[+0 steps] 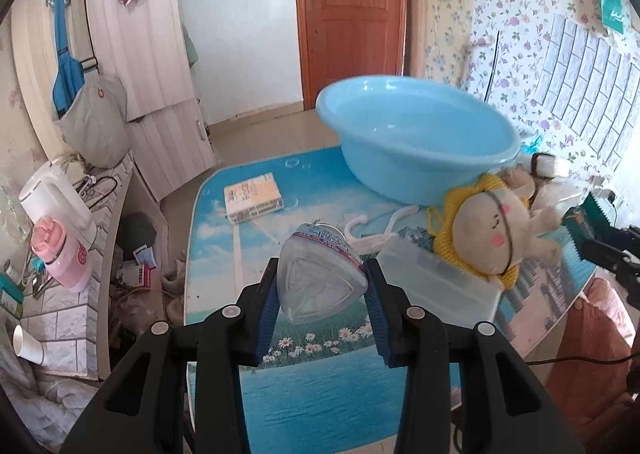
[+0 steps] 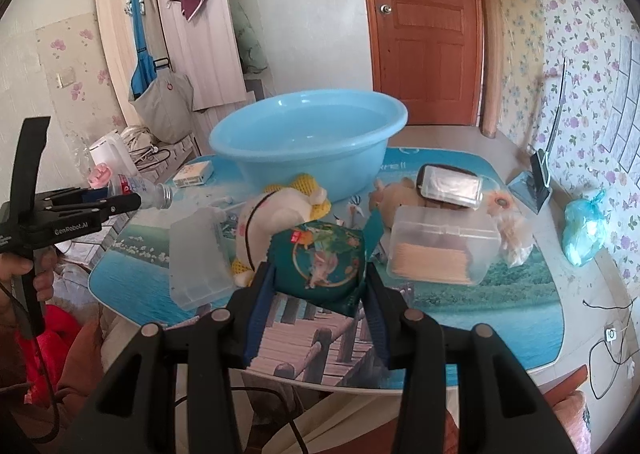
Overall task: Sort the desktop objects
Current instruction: 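Carry bottle and packet over the blue basin and open both tools, then withdraw both open tools from the basin back over the table, then grasp the white plush doll with the right tool while the left tool grasps the clear box, then carry doll and clear box over the blue basin and open both tools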
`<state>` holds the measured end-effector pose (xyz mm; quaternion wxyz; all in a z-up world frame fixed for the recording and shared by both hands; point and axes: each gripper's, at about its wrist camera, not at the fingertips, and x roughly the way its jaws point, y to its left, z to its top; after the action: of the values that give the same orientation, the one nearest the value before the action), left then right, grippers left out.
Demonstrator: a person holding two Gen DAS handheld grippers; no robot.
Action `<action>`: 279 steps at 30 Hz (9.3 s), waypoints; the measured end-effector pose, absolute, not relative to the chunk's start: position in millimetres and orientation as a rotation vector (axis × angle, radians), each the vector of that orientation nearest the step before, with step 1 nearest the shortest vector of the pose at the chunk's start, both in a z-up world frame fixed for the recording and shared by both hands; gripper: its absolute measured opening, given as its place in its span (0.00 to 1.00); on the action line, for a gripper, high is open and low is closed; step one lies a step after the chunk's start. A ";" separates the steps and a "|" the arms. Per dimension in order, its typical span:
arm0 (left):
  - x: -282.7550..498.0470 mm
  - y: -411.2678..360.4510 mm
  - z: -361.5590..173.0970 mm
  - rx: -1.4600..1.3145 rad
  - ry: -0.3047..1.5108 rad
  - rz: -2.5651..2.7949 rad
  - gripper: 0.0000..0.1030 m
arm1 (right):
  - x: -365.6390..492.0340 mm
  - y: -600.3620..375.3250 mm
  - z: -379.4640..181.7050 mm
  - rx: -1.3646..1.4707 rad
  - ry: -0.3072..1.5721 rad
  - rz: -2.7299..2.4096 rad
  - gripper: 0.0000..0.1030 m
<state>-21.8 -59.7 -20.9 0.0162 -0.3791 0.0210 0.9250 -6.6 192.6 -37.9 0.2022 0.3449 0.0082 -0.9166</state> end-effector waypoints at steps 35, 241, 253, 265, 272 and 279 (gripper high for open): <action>-111.0 20.7 17.8 -1.079 0.186 2.777 0.38 | -96.7 168.9 -5.0 0.851 0.026 -2.493 0.41; -81.5 -36.2 8.3 -1.090 -0.054 2.928 0.60 | -74.0 140.8 8.1 0.799 0.054 -2.375 0.58; -140.7 -0.4 4.6 -1.066 0.027 2.859 0.60 | -129.9 154.8 -2.2 0.808 0.021 -2.435 0.58; -172.6 15.6 -6.5 -1.045 0.118 2.848 0.71 | -166.9 157.6 -21.8 0.871 0.046 -2.479 0.64; -167.8 2.9 -6.0 -1.051 0.123 2.890 0.71 | -161.5 158.3 -19.3 0.846 0.065 -2.501 0.67; -138.2 -36.3 -13.0 -1.120 0.072 2.969 0.76 | -147.1 179.7 -13.2 0.856 0.060 -2.578 0.67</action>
<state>-138.2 -36.3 -13.0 -0.0161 -0.3527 0.0225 0.9353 -147.1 179.7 -13.2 0.2109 0.3081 0.0215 -0.9275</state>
